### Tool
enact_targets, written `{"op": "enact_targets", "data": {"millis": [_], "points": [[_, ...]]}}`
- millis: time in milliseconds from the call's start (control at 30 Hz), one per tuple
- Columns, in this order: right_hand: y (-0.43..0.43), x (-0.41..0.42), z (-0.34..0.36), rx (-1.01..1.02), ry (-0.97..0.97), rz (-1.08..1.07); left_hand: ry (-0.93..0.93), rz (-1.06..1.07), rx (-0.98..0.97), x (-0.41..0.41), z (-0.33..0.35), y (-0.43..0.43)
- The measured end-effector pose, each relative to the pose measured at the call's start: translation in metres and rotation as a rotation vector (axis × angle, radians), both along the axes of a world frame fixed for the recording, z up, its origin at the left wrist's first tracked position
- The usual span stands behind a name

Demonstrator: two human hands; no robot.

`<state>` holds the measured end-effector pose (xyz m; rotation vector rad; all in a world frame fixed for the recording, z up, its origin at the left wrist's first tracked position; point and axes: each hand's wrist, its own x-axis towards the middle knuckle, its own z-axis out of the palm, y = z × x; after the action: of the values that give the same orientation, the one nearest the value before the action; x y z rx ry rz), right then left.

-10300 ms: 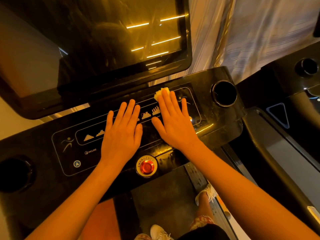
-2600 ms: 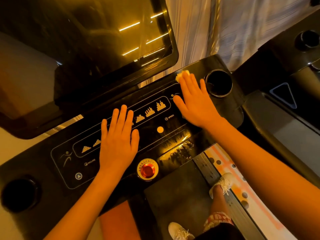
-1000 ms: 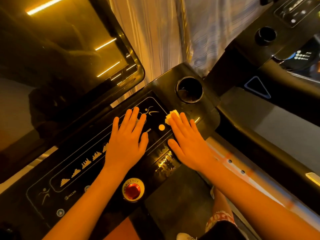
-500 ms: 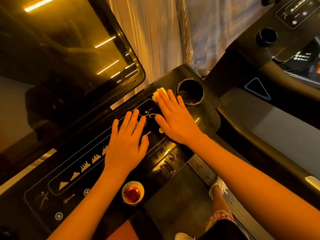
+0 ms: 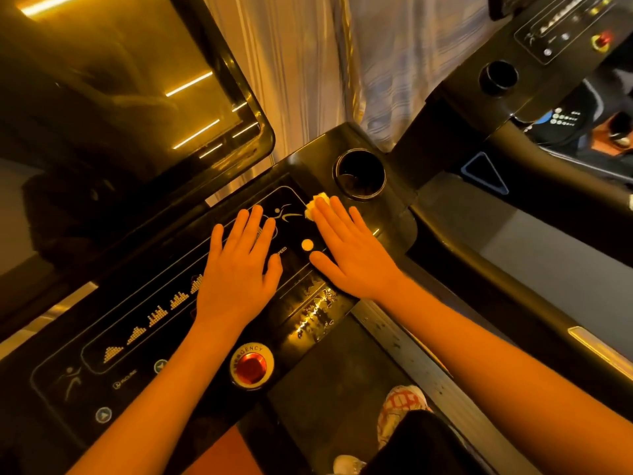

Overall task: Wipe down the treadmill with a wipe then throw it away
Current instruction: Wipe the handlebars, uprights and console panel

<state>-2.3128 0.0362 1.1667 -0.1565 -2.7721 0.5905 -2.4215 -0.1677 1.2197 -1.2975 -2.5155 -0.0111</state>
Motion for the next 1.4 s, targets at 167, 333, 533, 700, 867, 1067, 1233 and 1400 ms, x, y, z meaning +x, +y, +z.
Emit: {"op": "enact_targets", "data": {"millis": [167, 333, 533, 700, 867, 1067, 1233, 1400], "points": [[-0.001, 0.010, -0.002, -0.029, -0.002, 0.055, -0.002, 0.001, 0.016, 0.000, 0.001, 0.000], [0.012, 0.039, -0.017, 0.005, -0.060, 0.154, -0.039, 0.015, 0.031, 0.003, 0.005, 0.003], [0.019, -0.002, 0.002, -0.033, -0.013, 0.131, -0.051, 0.040, 0.059, 0.010, 0.007, 0.005], [0.000, 0.006, -0.002, -0.087, -0.011, 0.024, -0.047, 0.067, 0.073, 0.011, 0.011, 0.007], [0.006, 0.057, -0.035, -0.044, -0.089, 0.074, -0.070, 0.075, 0.099, 0.009, 0.009, 0.005], [0.011, 0.005, -0.001, -0.022, -0.026, 0.080, -0.054, 0.098, 0.092, 0.007, 0.007, 0.005], [0.022, -0.067, 0.033, -0.048, 0.010, 0.041, -0.054, 0.092, 0.093, 0.007, 0.006, 0.005], [0.024, -0.061, 0.033, -0.051, 0.012, 0.071, -0.052, 0.087, 0.098, 0.007, 0.006, 0.006]]}}
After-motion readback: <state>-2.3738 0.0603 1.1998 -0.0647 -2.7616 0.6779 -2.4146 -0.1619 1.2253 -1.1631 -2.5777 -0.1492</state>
